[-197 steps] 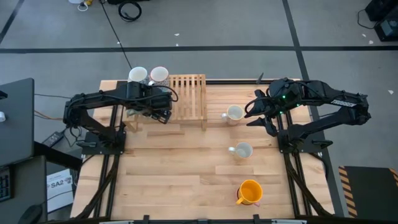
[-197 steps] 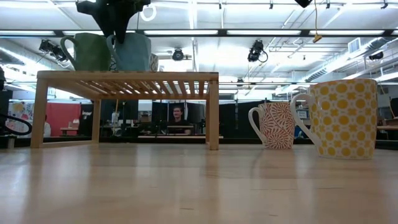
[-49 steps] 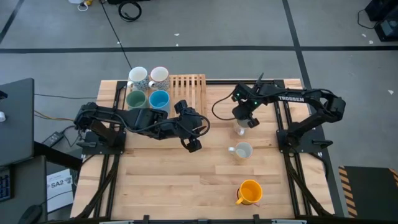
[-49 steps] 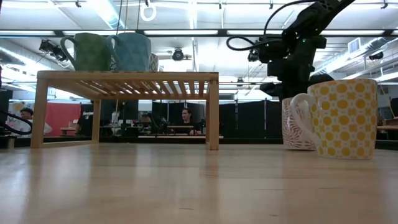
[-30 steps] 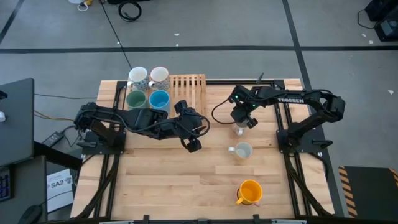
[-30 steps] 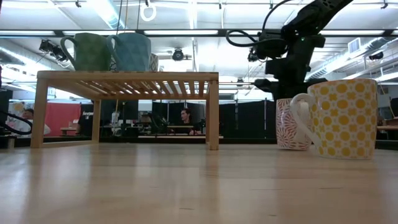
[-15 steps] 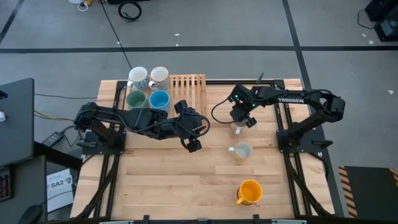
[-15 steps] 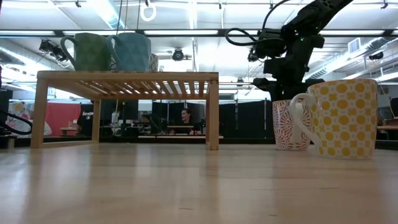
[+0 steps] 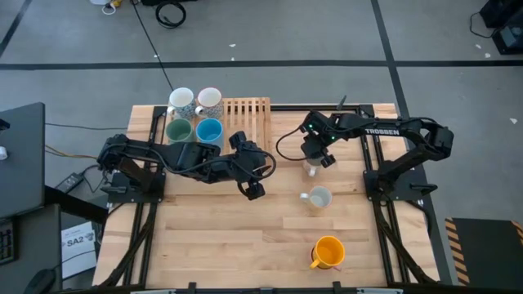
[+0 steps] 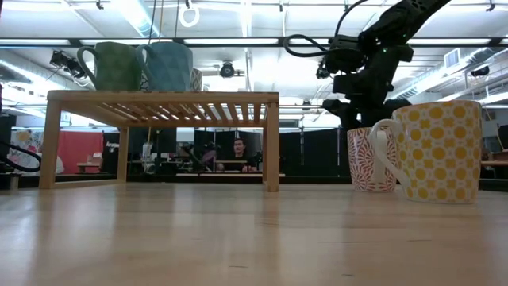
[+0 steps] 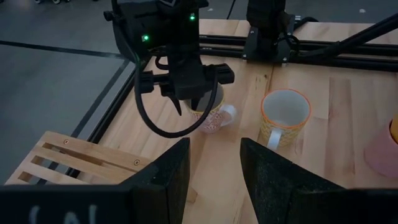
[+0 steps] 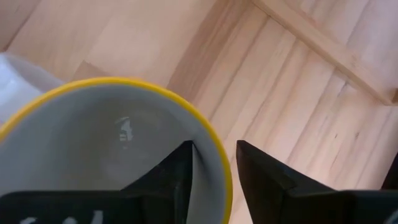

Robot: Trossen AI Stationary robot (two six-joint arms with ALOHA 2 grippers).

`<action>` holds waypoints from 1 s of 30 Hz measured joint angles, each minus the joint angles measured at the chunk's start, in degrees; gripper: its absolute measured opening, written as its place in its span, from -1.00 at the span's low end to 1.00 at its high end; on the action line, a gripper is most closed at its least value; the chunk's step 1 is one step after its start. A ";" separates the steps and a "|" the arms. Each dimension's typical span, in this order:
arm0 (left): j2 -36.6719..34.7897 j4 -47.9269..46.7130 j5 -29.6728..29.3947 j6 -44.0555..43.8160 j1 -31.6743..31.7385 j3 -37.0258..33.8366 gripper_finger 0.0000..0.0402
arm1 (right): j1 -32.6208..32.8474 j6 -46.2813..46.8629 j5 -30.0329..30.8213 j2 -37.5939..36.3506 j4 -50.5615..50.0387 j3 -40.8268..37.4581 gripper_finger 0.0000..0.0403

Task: Place coffee mugs
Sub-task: Put the white-orange patterned mug on the shelf

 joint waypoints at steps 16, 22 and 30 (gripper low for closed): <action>0.00 -0.08 0.00 0.00 -0.09 0.00 -0.26 | 0.00 0.04 -0.64 -0.02 0.89 0.00 -0.31; -1.43 -1.18 -0.11 0.49 -1.02 -0.07 -0.26 | 0.18 -0.02 -0.64 -1.76 0.86 0.00 -0.31; -2.91 -8.99 -0.72 -0.15 -3.58 -0.02 -0.26 | 0.77 0.24 -0.47 -7.54 0.62 0.02 -0.31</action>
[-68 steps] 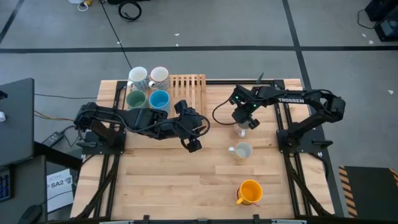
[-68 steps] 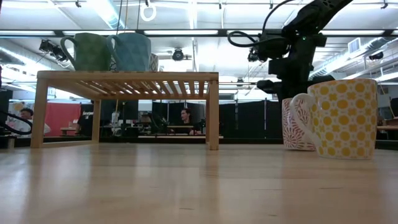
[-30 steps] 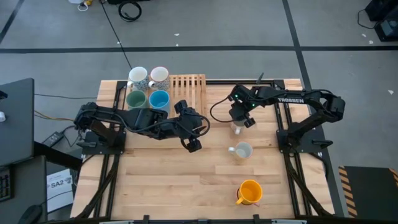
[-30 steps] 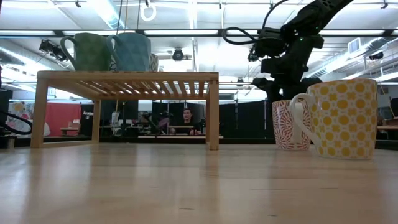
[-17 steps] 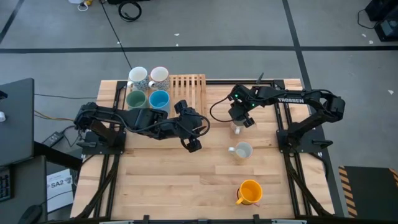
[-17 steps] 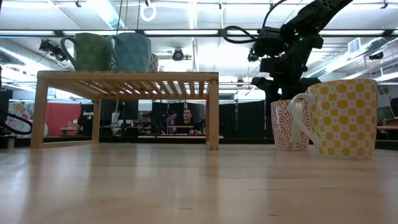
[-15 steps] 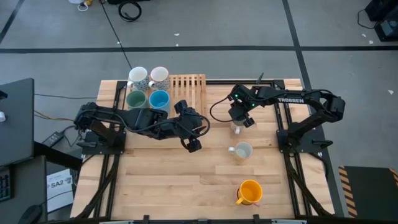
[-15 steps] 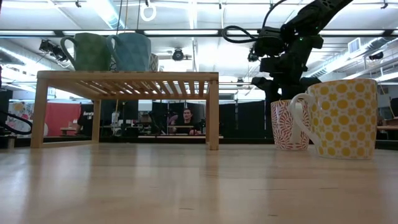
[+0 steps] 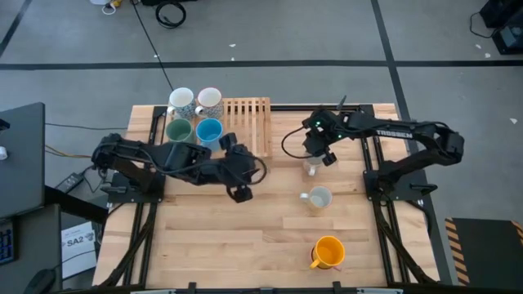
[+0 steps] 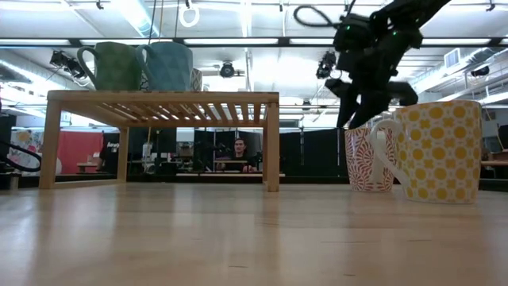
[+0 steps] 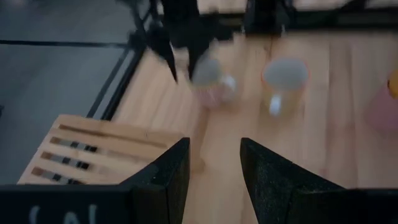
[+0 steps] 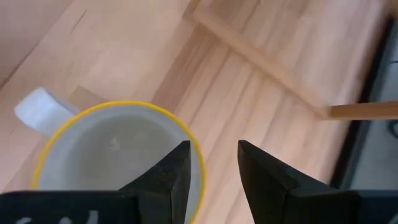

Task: Place coffee mugs
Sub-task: Put the white-orange patterned mug on the shelf

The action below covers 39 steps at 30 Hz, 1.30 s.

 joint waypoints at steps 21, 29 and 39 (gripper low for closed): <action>-14.81 37.92 15.33 1.05 0.45 -45.21 -0.26 | 2.67 46.31 0.33 -22.31 -4.94 0.02 -0.31; -19.37 55.76 15.08 1.07 0.62 -56.77 -0.26 | 2.67 78.10 1.55 -22.18 -13.10 0.02 -0.31; -19.45 57.19 15.09 1.07 0.60 -57.07 -0.26 | 2.42 98.27 6.06 -14.86 -24.07 0.02 -0.31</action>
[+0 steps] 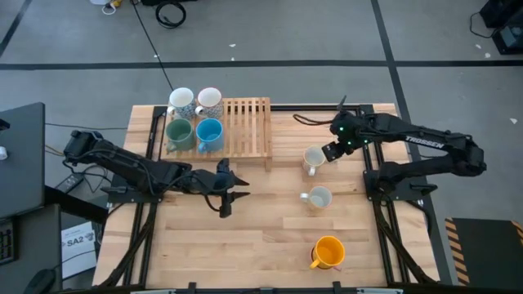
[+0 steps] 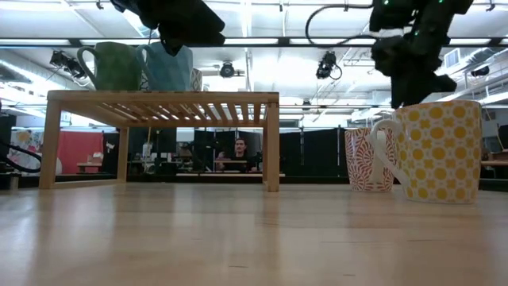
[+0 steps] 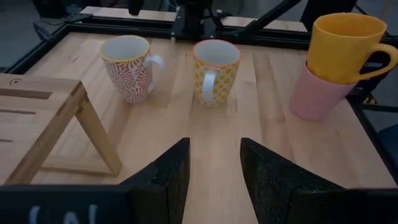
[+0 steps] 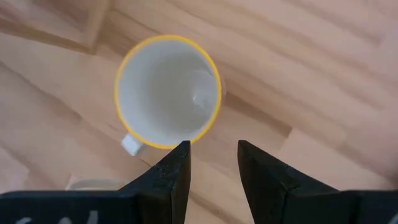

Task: Place coffee mugs
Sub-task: Put the white-orange patterned mug on the shelf

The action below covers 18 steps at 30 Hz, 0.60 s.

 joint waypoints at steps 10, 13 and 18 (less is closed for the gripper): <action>0.00 -0.11 0.02 0.44 0.00 0.01 -0.26 | 0.02 4.00 -0.18 7.99 1.54 0.00 -0.31; 0.00 -0.11 0.02 0.46 0.00 0.01 -0.26 | 0.02 3.94 -0.20 10.15 2.80 0.00 -0.31; 0.02 -0.11 0.02 0.48 0.00 0.01 -0.26 | 0.02 3.42 -1.28 13.61 3.77 0.00 -0.31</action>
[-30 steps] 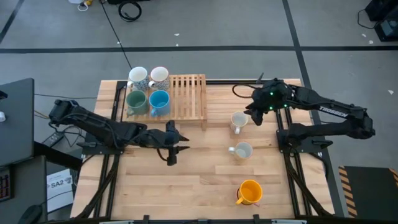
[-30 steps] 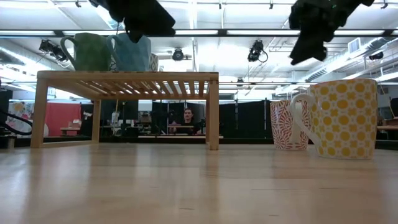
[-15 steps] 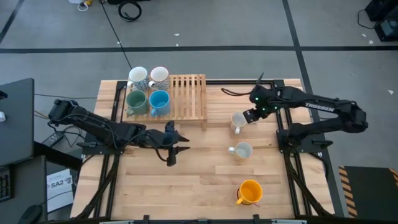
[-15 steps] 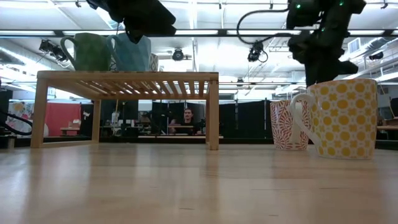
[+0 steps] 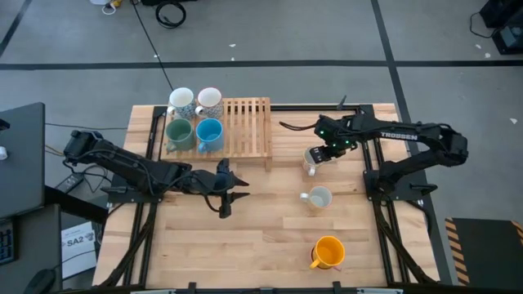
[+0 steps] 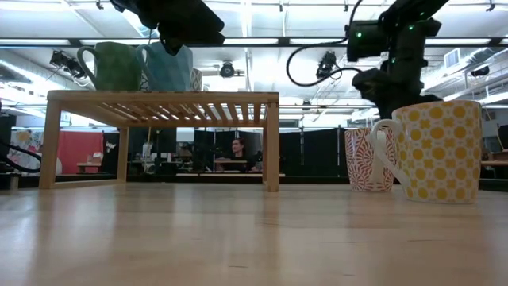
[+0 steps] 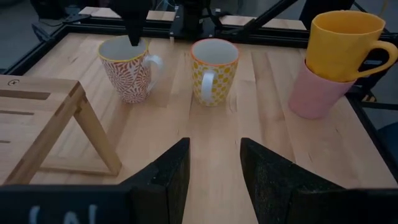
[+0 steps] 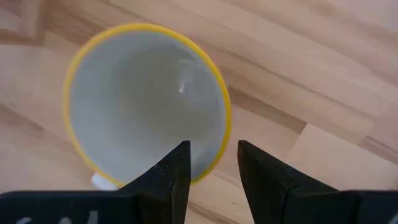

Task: Place coffee mugs
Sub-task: Put the white-orange patterned mug on the shelf

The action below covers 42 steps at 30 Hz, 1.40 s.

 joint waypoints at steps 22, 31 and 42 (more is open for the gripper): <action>-3.06 -7.35 -0.02 2.86 -2.41 0.07 -0.26 | -0.04 -6.89 -1.86 10.48 2.08 -0.01 -0.88; -4.71 -15.15 0.40 2.96 -3.39 0.00 -0.26 | -1.20 -6.84 -3.23 8.72 1.92 3.84 -0.87; -6.08 -14.90 0.81 4.52 -3.69 -1.16 -0.26 | -2.17 -12.78 0.49 8.83 -9.91 23.74 -0.87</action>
